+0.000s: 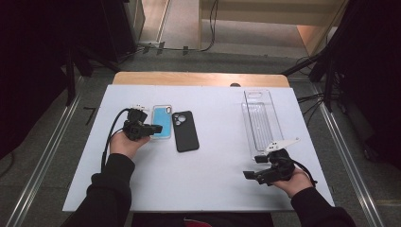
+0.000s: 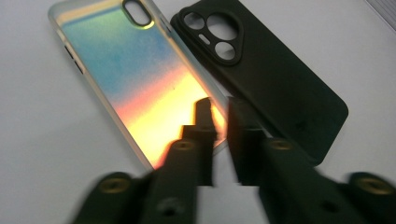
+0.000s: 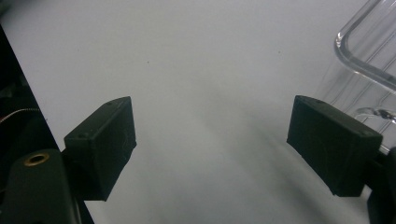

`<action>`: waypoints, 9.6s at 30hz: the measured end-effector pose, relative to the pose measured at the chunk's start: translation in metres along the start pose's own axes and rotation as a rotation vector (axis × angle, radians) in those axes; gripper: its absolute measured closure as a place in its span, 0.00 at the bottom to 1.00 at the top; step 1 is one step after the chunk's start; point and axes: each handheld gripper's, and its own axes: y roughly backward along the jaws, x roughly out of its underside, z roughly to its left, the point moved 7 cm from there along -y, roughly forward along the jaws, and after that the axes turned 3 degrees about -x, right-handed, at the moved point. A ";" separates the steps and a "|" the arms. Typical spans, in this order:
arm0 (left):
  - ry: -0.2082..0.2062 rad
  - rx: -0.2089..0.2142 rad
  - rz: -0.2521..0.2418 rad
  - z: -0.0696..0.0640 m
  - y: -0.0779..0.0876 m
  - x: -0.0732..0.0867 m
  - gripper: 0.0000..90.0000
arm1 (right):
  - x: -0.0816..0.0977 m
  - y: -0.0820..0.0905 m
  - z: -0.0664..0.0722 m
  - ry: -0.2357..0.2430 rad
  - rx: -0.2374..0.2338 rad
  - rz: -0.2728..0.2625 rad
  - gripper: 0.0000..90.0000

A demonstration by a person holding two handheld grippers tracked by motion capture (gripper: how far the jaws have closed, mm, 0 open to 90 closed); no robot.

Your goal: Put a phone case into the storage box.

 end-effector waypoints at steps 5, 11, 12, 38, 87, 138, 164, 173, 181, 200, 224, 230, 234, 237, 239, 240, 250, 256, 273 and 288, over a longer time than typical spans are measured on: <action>0.019 -0.034 0.042 0.009 -0.011 0.005 1.00 | 0.001 0.000 0.000 0.003 -0.001 0.003 0.15; 0.039 -0.061 0.080 0.017 -0.015 0.014 1.00 | 0.001 0.001 0.000 0.004 0.002 0.006 0.15; 0.046 -0.055 0.078 0.018 -0.015 0.015 1.00 | 0.002 0.001 0.000 0.004 0.002 0.006 0.15; 0.084 -0.060 0.119 0.035 0.016 0.043 1.00 | 0.001 0.001 0.000 0.006 0.003 0.004 0.15; -0.076 0.244 -0.097 -0.067 0.060 0.081 0.36 | 0.000 0.003 -0.004 -0.008 0.035 -0.024 0.15; 0.008 0.100 -0.108 -0.020 0.044 0.031 0.29 | 0.005 -0.001 -0.004 -0.021 0.038 -0.009 0.15; 0.041 -0.015 -0.074 0.029 0.022 0.008 0.00 | 0.005 -0.001 -0.003 -0.012 0.036 -0.007 0.15; 0.019 -0.036 -0.003 0.031 0.009 0.017 0.00 | 0.005 -0.001 -0.004 -0.010 0.038 -0.006 0.15; -0.001 -0.055 0.042 0.031 0.002 0.022 0.00 | 0.005 -0.001 -0.004 -0.010 0.039 -0.005 0.15; -0.101 -0.206 0.068 0.025 -0.011 0.032 0.05 | 0.006 -0.001 -0.004 -0.007 0.042 0.000 0.15; -0.081 -0.286 0.058 0.025 -0.009 0.032 0.18 | 0.006 -0.002 -0.003 -0.009 0.042 0.005 0.15; -0.038 -0.251 0.034 0.024 -0.002 0.028 0.18 | 0.006 -0.002 -0.003 -0.010 0.041 0.004 0.15; -0.026 -0.224 0.008 0.021 0.008 0.022 0.18 | 0.006 -0.002 -0.004 -0.007 0.041 0.001 0.15; -0.034 -0.203 -0.006 0.015 0.014 0.018 0.18 | 0.006 -0.001 -0.004 -0.008 0.040 -0.001 0.15; -0.034 -0.195 -0.010 0.013 0.016 0.016 0.18 | 0.006 -0.001 -0.004 -0.003 0.040 -0.002 0.15; -0.040 -0.175 -0.016 0.007 0.020 0.014 0.18 | 0.006 -0.001 -0.004 -0.005 0.040 -0.003 0.15; -0.094 -0.108 -0.015 -0.018 0.028 0.014 0.18 | 0.005 -0.002 -0.003 -0.006 0.040 -0.001 0.15; -0.100 -0.048 -0.036 -0.037 0.031 0.016 0.18 | 0.005 -0.001 -0.003 -0.003 0.038 -0.006 0.15; -0.105 0.068 -0.046 -0.077 0.027 0.029 0.18 | -0.001 -0.003 0.005 0.020 0.021 -0.023 0.15; -0.109 0.118 -0.118 -0.109 0.015 0.019 0.18 | -0.017 -0.003 0.022 0.005 0.024 -0.076 0.15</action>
